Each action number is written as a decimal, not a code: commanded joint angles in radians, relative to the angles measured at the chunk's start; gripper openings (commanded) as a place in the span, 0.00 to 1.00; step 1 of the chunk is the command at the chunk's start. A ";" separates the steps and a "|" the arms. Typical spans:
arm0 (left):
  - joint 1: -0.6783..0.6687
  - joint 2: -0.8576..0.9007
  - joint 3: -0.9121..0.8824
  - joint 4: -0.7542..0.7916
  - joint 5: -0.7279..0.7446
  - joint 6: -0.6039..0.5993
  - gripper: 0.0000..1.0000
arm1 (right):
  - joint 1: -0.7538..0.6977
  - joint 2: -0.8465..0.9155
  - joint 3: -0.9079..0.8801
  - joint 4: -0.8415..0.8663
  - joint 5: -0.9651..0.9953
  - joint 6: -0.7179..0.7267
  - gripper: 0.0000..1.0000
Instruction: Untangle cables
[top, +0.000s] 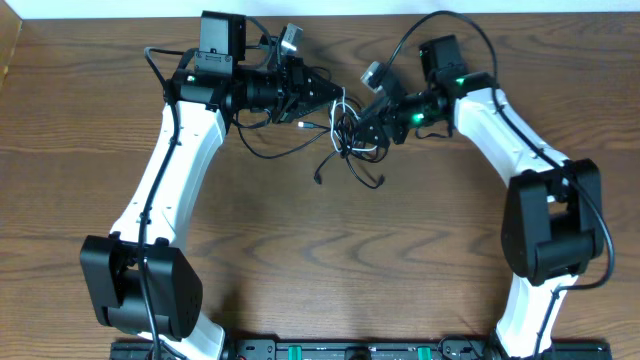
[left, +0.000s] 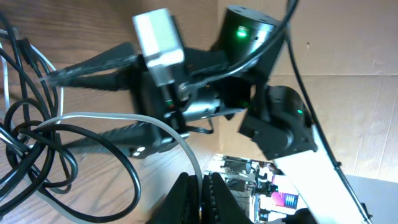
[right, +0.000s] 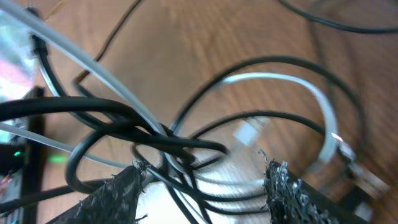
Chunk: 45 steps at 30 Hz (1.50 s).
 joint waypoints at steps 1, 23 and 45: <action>0.003 -0.010 0.012 0.005 0.029 -0.006 0.08 | 0.022 0.028 0.001 0.004 -0.127 -0.069 0.61; 0.003 -0.010 0.012 -0.056 -0.346 0.029 0.09 | -0.004 -0.024 0.001 -0.015 0.010 0.240 0.01; -0.166 -0.009 -0.034 -0.234 -0.712 0.254 0.84 | -0.004 -0.187 0.001 -0.308 0.039 0.172 0.01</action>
